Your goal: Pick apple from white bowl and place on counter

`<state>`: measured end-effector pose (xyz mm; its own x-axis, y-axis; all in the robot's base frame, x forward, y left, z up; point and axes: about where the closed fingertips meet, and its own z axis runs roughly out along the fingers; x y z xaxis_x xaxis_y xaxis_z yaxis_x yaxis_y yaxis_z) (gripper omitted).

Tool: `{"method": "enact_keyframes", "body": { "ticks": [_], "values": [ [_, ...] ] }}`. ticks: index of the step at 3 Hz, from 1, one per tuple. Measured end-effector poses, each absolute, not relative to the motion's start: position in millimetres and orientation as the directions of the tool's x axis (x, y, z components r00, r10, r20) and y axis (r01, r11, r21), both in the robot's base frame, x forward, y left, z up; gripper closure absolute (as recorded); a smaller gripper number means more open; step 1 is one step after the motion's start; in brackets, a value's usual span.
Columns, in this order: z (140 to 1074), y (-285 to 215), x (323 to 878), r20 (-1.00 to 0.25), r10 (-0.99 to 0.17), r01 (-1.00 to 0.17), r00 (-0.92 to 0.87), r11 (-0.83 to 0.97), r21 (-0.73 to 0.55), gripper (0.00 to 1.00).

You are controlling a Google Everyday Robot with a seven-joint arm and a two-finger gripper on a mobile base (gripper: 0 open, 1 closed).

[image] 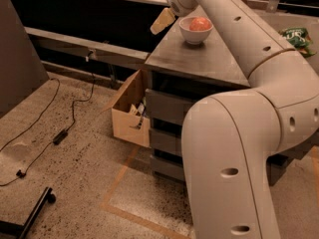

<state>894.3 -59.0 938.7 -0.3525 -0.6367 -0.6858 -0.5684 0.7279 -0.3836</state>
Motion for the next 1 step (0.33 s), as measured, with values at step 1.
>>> {"method": "enact_keyframes", "body": {
  "ticks": [1],
  "values": [
    [938.5, -58.9, 894.3, -0.686, -0.637, -0.569, -0.353, 0.728, -0.383, 0.0]
  ]
}}
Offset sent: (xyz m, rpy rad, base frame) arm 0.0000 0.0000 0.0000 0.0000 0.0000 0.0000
